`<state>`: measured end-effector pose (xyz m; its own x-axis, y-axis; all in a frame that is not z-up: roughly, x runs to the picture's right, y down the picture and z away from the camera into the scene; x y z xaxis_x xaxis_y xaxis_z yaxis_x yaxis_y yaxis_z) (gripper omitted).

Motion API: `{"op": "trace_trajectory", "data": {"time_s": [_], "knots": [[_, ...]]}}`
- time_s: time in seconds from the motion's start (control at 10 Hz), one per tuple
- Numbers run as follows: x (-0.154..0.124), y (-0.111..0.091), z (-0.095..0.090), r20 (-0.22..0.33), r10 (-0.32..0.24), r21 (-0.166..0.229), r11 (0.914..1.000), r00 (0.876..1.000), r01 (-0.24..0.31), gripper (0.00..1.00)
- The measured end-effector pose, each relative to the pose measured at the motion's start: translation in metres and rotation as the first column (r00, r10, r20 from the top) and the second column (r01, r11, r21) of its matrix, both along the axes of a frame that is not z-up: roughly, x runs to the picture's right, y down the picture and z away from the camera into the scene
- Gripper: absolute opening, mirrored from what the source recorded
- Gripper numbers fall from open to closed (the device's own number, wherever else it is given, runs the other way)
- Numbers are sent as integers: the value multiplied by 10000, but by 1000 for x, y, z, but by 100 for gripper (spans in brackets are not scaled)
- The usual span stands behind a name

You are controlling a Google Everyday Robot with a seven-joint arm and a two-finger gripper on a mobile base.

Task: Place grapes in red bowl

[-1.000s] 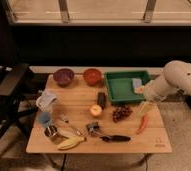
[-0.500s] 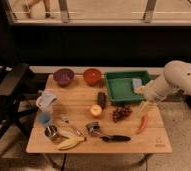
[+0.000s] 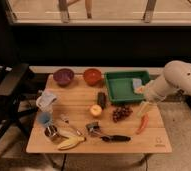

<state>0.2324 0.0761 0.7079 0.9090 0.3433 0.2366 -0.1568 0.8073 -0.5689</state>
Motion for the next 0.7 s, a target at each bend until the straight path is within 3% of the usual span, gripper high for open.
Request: {"op": "trace_trajectory", "data": {"time_s": [0.5,0.7], "knots": [[0,0,0,-3,-19,-3,10000,10000,19,80],[-4,6,6,-3,-682,-113,9976,9977,682,80]]}}
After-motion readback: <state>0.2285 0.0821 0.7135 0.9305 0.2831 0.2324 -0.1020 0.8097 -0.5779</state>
